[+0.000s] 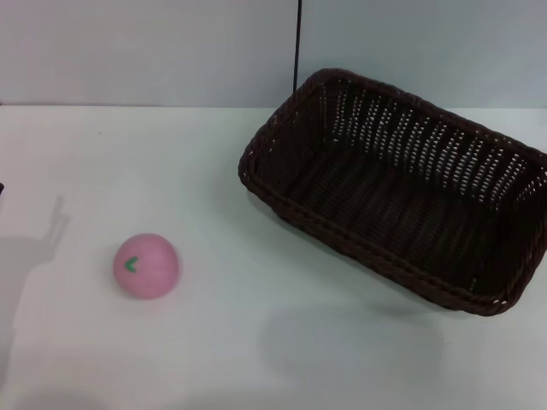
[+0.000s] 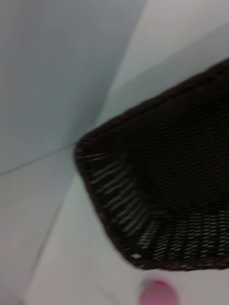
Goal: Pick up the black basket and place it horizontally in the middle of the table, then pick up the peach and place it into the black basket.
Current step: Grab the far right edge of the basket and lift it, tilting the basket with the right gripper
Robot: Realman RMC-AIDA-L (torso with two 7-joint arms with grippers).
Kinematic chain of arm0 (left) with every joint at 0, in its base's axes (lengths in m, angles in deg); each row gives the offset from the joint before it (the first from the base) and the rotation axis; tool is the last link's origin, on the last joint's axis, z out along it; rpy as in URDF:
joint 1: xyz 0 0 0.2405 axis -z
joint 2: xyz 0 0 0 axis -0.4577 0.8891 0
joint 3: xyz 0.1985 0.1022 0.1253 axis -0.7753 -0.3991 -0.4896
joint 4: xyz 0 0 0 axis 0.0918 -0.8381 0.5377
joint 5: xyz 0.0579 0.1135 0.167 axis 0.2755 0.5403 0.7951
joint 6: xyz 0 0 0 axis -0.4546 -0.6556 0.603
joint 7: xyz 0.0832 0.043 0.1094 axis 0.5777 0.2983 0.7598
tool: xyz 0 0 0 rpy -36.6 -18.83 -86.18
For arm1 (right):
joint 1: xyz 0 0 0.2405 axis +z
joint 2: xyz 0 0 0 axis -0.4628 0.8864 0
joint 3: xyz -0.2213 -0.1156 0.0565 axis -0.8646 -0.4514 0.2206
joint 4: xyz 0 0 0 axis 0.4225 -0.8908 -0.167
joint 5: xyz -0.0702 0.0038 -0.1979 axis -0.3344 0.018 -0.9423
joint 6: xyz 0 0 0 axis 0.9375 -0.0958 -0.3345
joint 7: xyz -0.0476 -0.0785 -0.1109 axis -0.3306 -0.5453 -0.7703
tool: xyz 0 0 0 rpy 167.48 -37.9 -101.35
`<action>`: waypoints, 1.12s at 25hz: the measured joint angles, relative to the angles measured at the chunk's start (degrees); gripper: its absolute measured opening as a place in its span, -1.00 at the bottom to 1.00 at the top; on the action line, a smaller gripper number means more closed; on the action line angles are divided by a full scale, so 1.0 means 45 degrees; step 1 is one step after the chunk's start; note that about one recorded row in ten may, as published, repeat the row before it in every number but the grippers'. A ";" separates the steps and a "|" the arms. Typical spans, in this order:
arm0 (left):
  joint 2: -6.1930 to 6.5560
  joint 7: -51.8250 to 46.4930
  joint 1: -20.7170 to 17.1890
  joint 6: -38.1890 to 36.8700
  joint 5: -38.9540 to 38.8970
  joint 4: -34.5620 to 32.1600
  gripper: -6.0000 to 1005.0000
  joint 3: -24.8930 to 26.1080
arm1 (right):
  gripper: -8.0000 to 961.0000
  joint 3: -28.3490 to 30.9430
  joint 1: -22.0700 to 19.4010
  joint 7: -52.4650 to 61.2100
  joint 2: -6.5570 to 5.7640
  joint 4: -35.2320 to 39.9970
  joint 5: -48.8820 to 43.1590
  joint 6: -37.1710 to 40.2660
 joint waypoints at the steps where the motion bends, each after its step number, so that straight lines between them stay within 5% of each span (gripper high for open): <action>1: 0.0000 0.0000 0.0000 0.0000 0.0000 0.0000 0.67 0.0000 | 0.55 -0.0512 0.0194 0.0021 0.0053 -0.0500 -0.0396 -0.0340; 12: 0.0000 0.0000 -0.0173 -0.0126 0.0006 0.0020 0.67 -0.0020 | 0.55 -0.1575 -0.0213 -0.0765 0.1050 -0.1001 -0.0801 -0.3133; 21: -0.0019 0.0000 -0.0161 -0.0186 0.0003 0.0040 0.67 -0.0156 | 0.55 -0.1631 -0.0329 -0.2169 0.1232 -0.3178 0.0022 -0.4871; 28: -0.0020 0.0000 -0.0175 -0.0298 0.0007 0.0078 0.67 -0.0252 | 0.55 -0.1527 -0.0663 -0.3247 0.1514 -0.3310 0.0612 -0.5690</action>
